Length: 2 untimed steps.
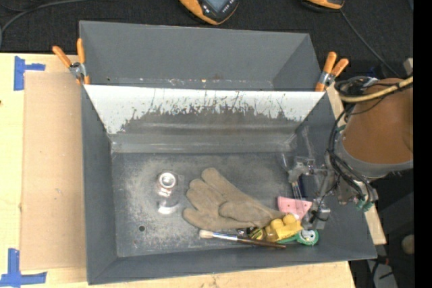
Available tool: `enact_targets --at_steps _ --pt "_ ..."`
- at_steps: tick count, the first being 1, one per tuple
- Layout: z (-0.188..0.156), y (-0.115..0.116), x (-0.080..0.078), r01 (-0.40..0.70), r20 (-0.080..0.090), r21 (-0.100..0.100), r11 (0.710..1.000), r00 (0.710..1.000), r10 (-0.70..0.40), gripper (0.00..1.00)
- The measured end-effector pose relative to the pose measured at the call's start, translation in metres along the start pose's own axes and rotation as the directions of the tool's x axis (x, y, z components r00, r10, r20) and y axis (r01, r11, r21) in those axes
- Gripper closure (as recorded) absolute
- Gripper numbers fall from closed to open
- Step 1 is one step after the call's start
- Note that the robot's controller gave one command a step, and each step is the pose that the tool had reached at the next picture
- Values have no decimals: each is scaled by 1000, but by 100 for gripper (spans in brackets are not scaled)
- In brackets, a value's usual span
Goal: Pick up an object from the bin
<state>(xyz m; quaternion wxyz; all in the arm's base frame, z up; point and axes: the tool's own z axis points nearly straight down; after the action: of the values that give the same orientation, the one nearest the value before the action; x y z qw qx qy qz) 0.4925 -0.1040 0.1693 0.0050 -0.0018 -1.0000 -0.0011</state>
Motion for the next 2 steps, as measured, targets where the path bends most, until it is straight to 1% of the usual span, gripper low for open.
enact_targets --at_steps 1,2 --pt "-4 1 -2 5 8 1 1000 1000 -5 0" --pt "88 32 17 -65 10 2 998 998 65 0"
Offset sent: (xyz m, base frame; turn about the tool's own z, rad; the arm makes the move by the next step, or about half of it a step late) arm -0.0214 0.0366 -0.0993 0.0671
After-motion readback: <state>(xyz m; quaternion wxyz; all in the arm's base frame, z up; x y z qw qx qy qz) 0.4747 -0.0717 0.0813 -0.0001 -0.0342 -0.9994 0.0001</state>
